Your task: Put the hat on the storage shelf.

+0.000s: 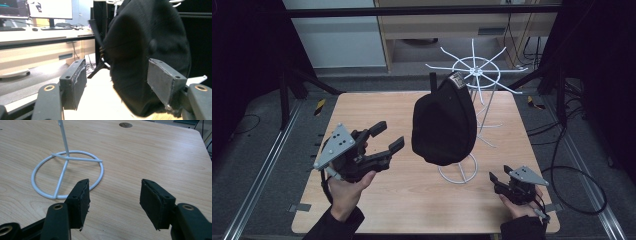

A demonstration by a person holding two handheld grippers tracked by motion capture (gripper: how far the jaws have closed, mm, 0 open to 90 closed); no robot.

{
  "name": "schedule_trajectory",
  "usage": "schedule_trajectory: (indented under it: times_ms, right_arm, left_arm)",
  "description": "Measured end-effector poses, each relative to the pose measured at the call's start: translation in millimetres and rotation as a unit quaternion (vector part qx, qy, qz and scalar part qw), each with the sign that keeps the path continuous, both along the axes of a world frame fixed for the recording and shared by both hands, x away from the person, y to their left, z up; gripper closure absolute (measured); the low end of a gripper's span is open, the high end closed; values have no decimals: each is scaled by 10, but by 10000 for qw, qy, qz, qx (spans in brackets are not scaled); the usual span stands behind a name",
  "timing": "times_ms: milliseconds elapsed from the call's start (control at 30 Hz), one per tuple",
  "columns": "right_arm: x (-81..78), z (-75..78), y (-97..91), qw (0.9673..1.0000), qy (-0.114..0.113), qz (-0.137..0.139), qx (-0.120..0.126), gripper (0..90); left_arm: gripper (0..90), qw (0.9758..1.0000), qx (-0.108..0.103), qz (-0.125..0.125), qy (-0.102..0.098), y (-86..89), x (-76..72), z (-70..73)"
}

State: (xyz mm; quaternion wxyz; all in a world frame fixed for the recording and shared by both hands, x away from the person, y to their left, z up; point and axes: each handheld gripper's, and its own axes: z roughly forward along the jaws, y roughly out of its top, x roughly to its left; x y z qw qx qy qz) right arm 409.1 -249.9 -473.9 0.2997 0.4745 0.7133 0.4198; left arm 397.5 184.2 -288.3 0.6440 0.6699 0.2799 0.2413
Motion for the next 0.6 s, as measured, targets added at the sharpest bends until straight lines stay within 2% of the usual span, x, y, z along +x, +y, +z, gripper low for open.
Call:
schedule_trajectory:
  times_ms: [167,300,333,367,400,567,600]
  right_arm:
    - [6,-5,-2,10000,19,-37,7,389]
    - [12,-10,-4,10000,43,-65,24,364]
    - [16,-14,-8,10000,27,-70,-1,357]
    - [18,-16,-12,10000,28,-93,-4,349]
    - [18,-16,-12,10000,28,-93,-4,349]
    - [36,-31,-29,9997,113,-194,-1,312]
    - [36,-32,-29,9997,121,-202,8,311]
  left_arm:
    - [295,9993,145,279,192,230,-17,-252]
    - [297,9966,273,545,551,397,55,-535]
    - [298,9950,335,646,683,446,89,-651]
    - [297,9914,463,817,908,528,150,-849]
    - [298,9914,463,817,908,528,150,-849]
    - [303,9802,509,1220,1477,749,320,-1294]
    - [303,9802,509,1220,1477,749,320,-1294]
